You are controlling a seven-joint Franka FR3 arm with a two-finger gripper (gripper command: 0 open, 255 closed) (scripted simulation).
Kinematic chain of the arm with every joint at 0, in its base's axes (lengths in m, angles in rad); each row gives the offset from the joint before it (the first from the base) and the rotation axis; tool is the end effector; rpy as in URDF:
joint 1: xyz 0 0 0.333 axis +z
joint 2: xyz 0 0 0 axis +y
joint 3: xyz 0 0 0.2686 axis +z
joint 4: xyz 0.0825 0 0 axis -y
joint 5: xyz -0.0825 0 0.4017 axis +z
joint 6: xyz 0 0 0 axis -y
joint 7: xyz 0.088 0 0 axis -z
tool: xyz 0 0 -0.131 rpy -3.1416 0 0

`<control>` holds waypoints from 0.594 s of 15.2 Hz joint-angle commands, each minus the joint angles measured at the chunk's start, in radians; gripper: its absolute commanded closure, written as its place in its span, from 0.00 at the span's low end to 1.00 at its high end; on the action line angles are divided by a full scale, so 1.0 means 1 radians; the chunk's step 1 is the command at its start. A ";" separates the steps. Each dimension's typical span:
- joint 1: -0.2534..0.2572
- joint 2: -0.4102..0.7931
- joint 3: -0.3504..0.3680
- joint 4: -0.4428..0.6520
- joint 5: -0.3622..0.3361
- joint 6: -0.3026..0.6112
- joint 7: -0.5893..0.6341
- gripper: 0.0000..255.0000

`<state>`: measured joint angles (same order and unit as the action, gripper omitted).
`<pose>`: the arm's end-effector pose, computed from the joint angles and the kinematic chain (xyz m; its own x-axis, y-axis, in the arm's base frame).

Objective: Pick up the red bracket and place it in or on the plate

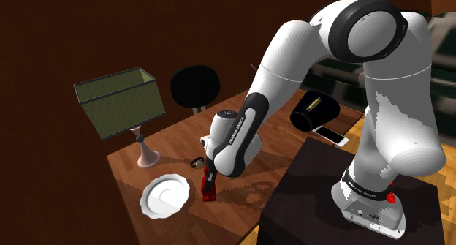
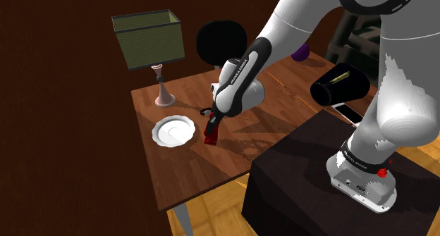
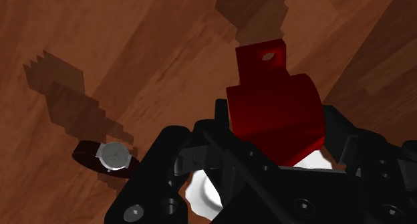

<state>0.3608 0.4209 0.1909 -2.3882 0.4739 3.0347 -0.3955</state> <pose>0.4401 0.2446 0.0826 0.8809 0.4132 0.2308 0.4506 -0.8813 -0.1425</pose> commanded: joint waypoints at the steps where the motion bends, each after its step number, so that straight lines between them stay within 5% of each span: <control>1: 0.000 0.002 0.000 -0.002 0.000 -0.001 0.000 1.00; 9: 0.018 -0.044 -0.020 -0.013 -0.012 -0.036 0.019 1.00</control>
<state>0.3726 0.3901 0.1773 -2.3988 0.4664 3.0100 -0.3825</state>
